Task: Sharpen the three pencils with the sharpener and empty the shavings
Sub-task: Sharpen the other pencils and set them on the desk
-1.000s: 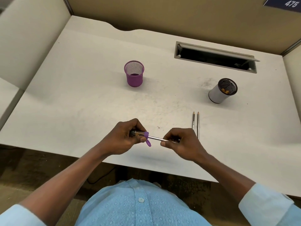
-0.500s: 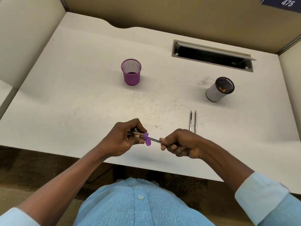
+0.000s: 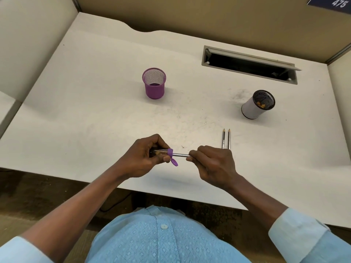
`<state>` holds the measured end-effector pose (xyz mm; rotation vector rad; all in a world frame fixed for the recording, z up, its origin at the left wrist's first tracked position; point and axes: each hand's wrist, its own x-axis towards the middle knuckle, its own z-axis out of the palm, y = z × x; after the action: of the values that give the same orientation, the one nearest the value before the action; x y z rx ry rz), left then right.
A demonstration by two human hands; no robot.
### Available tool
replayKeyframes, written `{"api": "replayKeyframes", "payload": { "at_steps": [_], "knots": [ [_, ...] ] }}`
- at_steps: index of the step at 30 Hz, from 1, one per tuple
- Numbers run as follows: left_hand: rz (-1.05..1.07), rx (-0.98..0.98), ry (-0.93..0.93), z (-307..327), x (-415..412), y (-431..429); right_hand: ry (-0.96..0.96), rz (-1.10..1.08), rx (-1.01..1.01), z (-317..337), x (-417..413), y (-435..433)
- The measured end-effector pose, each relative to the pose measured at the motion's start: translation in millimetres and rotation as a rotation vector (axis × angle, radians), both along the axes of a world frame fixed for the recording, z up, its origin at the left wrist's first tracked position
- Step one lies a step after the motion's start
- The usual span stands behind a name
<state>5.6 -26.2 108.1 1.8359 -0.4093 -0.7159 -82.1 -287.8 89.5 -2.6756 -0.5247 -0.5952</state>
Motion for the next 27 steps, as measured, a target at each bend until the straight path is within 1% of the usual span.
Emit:
{"api": "replayKeyframes", "payload": {
  "at_steps": [1,2,3,5,6,7,8,11,13,15,17,20,22,23,24,27],
  "knots": [
    [-0.005,0.003,-0.016,0.4,0.7,0.8,0.077,-0.018,0.074,1.2,0.6,3.0],
    [-0.016,0.014,-0.037,0.6,2.4,2.4,0.211,-0.043,0.191,3.4,2.5,7.2],
    [-0.034,0.032,-0.062,0.7,4.5,4.9,0.409,-0.075,0.333,7.1,6.4,10.3],
    [-0.085,0.067,-0.107,0.6,6.5,8.5,0.933,-0.148,0.644,20.9,17.4,10.0],
    [-0.102,0.070,-0.114,0.4,5.4,9.4,1.179,-0.195,0.763,29.1,23.8,8.0],
    [-0.110,0.067,-0.109,-0.7,3.1,9.7,1.374,-0.231,0.819,36.0,29.3,5.8],
    [-0.107,0.061,-0.105,-1.6,0.3,9.1,1.505,-0.248,0.837,40.8,34.0,3.7],
    [-0.065,0.032,-0.132,-1.7,-4.6,8.5,1.731,-0.288,0.918,42.2,37.9,1.4],
    [-0.035,0.009,-0.162,-1.8,-5.2,9.4,1.876,-0.338,1.034,38.6,36.6,1.4],
    [-0.043,0.012,-0.189,-2.6,-5.1,10.2,1.948,-0.357,1.121,37.0,34.0,1.7],
    [-0.044,0.020,-0.185,-4.0,-6.1,9.9,1.855,-0.300,1.063,36.6,31.8,1.0],
    [-0.025,0.017,-0.138,-5.7,-4.8,10.8,1.591,-0.189,0.969,43.2,24.9,5.0],
    [-0.020,0.015,-0.109,-5.5,-2.9,12.1,1.378,-0.190,0.909,40.0,20.3,6.9],
    [-0.018,0.015,-0.096,-5.5,-2.1,12.6,1.223,-0.194,0.831,35.2,17.6,7.9],
    [-0.014,0.013,-0.080,-5.7,-1.3,12.4,1.021,-0.179,0.694,29.5,14.4,8.4],
    [0.002,-0.006,-0.024,-5.0,-0.4,9.0,0.350,-0.058,0.214,10.1,3.5,9.0]
  ]
}}
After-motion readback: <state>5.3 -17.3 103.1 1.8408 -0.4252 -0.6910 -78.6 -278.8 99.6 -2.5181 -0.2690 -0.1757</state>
